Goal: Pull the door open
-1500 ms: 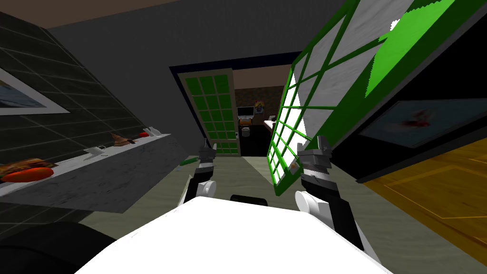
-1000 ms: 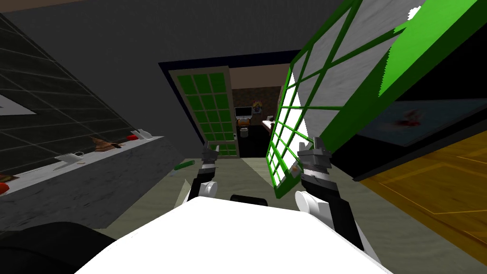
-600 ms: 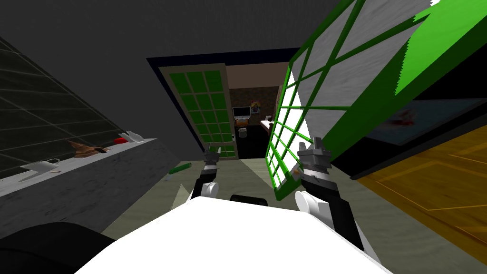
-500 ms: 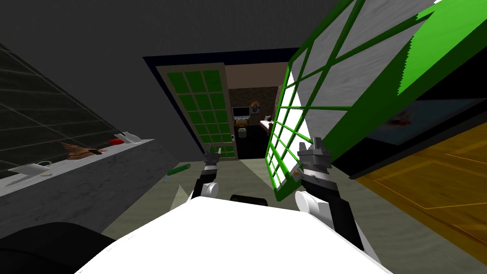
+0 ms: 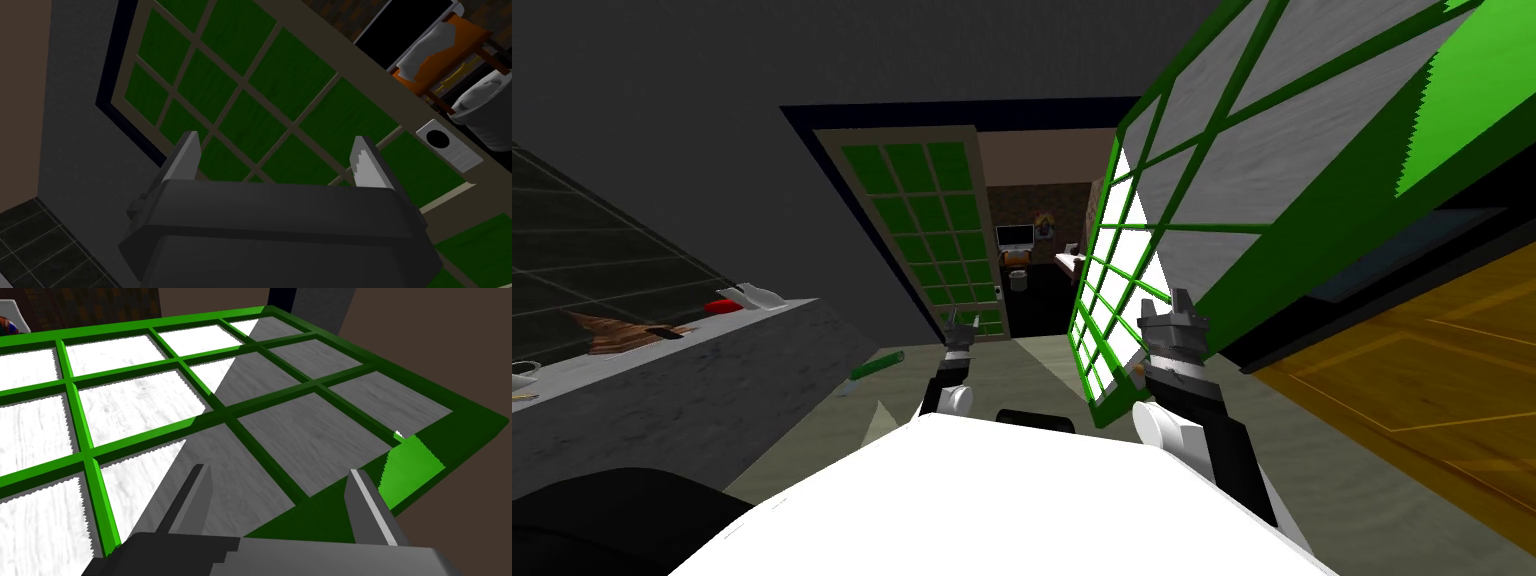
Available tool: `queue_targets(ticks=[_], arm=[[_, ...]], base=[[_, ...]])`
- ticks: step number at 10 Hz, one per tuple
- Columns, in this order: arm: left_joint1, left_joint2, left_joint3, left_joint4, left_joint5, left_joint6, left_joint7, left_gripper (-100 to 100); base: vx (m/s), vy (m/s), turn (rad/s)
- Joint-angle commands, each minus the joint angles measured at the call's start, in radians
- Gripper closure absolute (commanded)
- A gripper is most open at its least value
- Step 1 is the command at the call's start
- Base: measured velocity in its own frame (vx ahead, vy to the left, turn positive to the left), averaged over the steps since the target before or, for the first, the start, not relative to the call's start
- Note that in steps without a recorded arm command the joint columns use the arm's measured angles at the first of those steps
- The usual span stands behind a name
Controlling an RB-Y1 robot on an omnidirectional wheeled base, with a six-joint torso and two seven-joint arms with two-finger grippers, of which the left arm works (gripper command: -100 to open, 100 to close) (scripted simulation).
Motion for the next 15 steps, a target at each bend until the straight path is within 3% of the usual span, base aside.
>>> queue_targets(ticks=[1,15], arm=[[-0.012,0.004,-0.005,0.036,0.019,-0.014,0.029,-100],[-0.075,0.064,-0.043,0.352,0.209,-0.154,0.307,-100]], base=[[0.105,0.008,-0.077],[0.094,0.034,-0.079]])
